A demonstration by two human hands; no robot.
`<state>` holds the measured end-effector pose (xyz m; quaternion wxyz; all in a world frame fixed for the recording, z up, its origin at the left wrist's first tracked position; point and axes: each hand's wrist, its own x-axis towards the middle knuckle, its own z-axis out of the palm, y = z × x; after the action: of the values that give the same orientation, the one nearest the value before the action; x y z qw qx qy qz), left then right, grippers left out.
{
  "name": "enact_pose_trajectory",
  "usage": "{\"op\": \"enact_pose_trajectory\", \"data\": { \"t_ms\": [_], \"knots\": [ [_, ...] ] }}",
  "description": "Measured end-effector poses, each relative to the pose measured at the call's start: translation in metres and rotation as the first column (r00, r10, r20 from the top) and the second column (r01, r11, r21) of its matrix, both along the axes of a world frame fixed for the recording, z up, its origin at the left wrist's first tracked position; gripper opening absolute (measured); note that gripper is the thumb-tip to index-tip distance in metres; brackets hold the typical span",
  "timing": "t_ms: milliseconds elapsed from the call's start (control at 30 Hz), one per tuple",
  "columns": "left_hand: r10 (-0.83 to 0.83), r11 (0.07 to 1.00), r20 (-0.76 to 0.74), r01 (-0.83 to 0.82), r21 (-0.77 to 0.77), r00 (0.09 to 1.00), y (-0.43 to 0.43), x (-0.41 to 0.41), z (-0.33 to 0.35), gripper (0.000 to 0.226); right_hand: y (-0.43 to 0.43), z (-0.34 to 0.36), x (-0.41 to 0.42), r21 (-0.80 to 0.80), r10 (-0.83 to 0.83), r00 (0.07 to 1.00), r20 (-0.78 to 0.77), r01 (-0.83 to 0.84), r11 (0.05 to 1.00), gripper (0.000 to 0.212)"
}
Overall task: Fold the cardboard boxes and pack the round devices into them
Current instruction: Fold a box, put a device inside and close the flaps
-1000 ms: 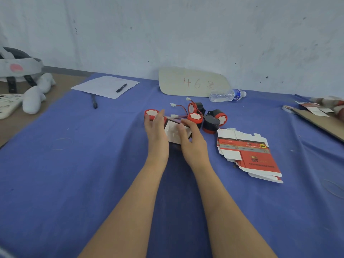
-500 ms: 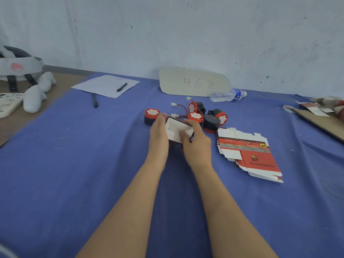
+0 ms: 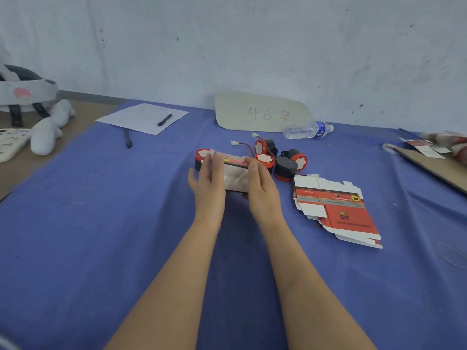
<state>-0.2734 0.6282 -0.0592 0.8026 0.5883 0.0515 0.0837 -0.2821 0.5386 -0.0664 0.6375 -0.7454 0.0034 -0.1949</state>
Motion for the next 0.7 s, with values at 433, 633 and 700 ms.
{"op": "enact_pose_trajectory", "data": {
  "t_ms": [433, 633, 700],
  "knots": [
    [-0.124, 0.992, 0.032, 0.125, -0.019, 0.992, 0.003, 0.0, -0.004, 0.029, -0.005, 0.004, 0.001, 0.155, 0.053, 0.998, -0.03, -0.048, 0.987, 0.016],
    [-0.162, 0.97, 0.0, 0.159, -0.182, 0.987, 0.007, 0.001, -0.002, 0.034, 0.006, 0.003, 0.0, 0.156, -0.012, 1.0, -0.003, 0.013, 0.988, 0.033],
    [-0.146, 0.964, -0.004, 0.141, -0.225, 0.989, 0.01, 0.002, -0.002, 0.034, 0.008, 0.003, -0.001, 0.162, 0.011, 1.0, -0.015, -0.008, 0.987, 0.034]
  ]
}}
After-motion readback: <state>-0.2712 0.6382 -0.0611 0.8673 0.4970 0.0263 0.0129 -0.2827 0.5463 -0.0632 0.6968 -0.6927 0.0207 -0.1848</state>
